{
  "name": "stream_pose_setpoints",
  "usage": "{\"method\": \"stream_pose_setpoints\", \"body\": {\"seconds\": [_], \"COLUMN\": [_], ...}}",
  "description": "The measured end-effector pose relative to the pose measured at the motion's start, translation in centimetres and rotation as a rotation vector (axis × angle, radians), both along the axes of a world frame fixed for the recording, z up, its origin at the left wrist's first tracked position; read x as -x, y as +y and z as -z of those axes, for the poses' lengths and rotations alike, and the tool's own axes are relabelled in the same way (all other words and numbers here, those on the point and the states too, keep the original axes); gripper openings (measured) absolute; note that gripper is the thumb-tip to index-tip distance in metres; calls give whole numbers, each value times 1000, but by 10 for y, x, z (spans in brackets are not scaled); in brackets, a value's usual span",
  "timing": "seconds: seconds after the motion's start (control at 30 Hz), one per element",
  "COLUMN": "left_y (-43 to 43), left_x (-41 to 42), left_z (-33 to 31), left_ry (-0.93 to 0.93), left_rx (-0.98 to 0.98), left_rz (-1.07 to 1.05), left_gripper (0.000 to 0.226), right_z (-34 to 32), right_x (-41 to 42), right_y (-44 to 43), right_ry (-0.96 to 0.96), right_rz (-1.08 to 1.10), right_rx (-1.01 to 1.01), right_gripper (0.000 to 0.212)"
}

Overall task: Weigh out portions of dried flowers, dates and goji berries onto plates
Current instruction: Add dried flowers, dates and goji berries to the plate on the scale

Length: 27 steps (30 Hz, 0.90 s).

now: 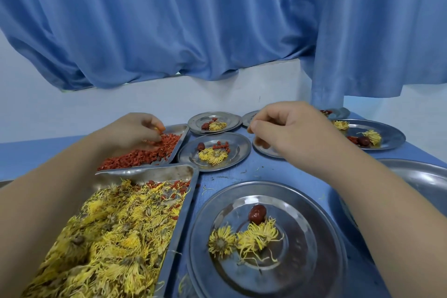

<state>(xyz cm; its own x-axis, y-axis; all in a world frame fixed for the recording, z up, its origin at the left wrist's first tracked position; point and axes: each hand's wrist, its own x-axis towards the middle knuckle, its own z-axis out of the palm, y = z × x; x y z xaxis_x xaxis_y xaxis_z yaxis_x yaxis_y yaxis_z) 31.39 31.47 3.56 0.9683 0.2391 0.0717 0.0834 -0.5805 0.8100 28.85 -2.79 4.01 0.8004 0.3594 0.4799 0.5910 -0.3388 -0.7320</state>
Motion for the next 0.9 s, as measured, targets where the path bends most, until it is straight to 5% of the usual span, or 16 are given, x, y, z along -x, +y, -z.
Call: {"method": "stream_pose_setpoints", "body": {"seconds": [0.27, 0.5, 0.9], "left_y": [-102, -167, -184], "left_x": [63, 95, 92], "left_z": [-2, 6, -4], "left_ry": [67, 84, 132], "left_rx": [135, -184, -312], "left_rz": [314, 376, 345], "left_gripper": [23, 21, 21], "right_z": [-15, -27, -41], "right_x": [11, 24, 28], "right_y": [-3, -5, -25], "right_ry": [-3, -33, -21], "right_rz": [28, 4, -56], "right_rx": [-18, -37, -51], "right_gripper": [16, 14, 15]}}
